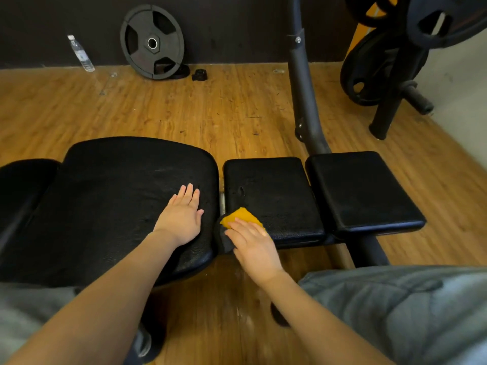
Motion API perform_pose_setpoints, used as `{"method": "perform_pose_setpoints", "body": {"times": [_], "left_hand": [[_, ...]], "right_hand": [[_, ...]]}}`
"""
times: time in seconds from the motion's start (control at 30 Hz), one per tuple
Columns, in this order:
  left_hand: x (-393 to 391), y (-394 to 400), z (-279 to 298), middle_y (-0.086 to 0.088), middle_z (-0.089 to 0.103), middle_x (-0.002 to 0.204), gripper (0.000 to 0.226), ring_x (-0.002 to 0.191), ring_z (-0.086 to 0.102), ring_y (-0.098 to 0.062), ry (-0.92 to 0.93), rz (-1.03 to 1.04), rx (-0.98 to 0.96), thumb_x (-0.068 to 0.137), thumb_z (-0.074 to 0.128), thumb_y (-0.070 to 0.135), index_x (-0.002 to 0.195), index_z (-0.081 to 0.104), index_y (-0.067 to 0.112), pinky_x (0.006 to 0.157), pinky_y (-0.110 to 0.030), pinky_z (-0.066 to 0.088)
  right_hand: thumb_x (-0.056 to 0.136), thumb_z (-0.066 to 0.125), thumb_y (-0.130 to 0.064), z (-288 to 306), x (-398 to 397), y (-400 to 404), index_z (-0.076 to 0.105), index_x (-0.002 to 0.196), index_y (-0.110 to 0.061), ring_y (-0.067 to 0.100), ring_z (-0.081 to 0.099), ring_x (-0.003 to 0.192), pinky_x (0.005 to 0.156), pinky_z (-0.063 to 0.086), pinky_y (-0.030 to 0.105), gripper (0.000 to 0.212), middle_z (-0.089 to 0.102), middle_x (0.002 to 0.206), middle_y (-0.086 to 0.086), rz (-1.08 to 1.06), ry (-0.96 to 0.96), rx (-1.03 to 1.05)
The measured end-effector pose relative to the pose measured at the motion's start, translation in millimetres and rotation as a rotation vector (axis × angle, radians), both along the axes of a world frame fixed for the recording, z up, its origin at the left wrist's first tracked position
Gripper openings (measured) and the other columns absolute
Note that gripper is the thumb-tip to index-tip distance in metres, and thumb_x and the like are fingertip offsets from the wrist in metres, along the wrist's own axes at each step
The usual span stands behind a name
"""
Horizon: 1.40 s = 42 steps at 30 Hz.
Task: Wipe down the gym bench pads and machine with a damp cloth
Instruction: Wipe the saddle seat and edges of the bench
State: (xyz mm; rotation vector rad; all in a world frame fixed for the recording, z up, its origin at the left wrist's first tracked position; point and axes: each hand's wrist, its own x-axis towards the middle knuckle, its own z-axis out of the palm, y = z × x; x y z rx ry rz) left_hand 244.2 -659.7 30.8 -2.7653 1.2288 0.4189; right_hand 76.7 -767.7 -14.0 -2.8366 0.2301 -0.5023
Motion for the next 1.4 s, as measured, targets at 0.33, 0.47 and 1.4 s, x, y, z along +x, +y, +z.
{"method": "perform_pose_setpoints", "body": {"times": [0.33, 0.47, 1.4], "left_hand": [[-3, 1, -2, -0.012, -0.003, 0.159, 0.057, 0.147, -0.003, -0.024, -0.019, 0.009, -0.031, 0.103, 0.023, 0.030, 0.152, 0.002, 0.007, 0.119, -0.035, 0.005], [5, 3, 5, -0.008, -0.001, 0.160, 0.061, 0.147, -0.002, -0.021, 0.098, 0.012, -0.094, 0.102, 0.034, 0.031, 0.152, 0.007, 0.009, 0.118, -0.033, 0.006], [31, -2, 14, -0.014, -0.020, 0.156, 0.105, 0.144, -0.017, -0.030, 0.156, 0.234, 0.060, 0.087, 0.049, 0.062, 0.148, -0.012, 0.002, 0.118, -0.040, -0.001]], "right_hand": [[0.071, 0.064, 0.007, -8, -69, -75, 0.064, 0.109, 0.004, 0.037, 0.059, 0.109, 0.101, 0.036, 0.042, 0.037, 0.064, 0.114, 0.020, -0.537, -0.120, 0.203], [0.068, 0.063, 0.007, -2, -43, -33, 0.065, 0.110, 0.001, 0.034, 0.061, 0.109, 0.102, 0.038, 0.035, 0.042, 0.065, 0.113, 0.017, -0.423, -0.133, 0.267], [0.090, 0.045, -0.018, 44, 178, -55, 0.058, 0.112, -0.011, 0.019, 0.044, 0.120, 0.116, -0.001, 0.046, 0.028, 0.058, 0.107, 0.007, -0.353, 0.326, 0.145]]}}
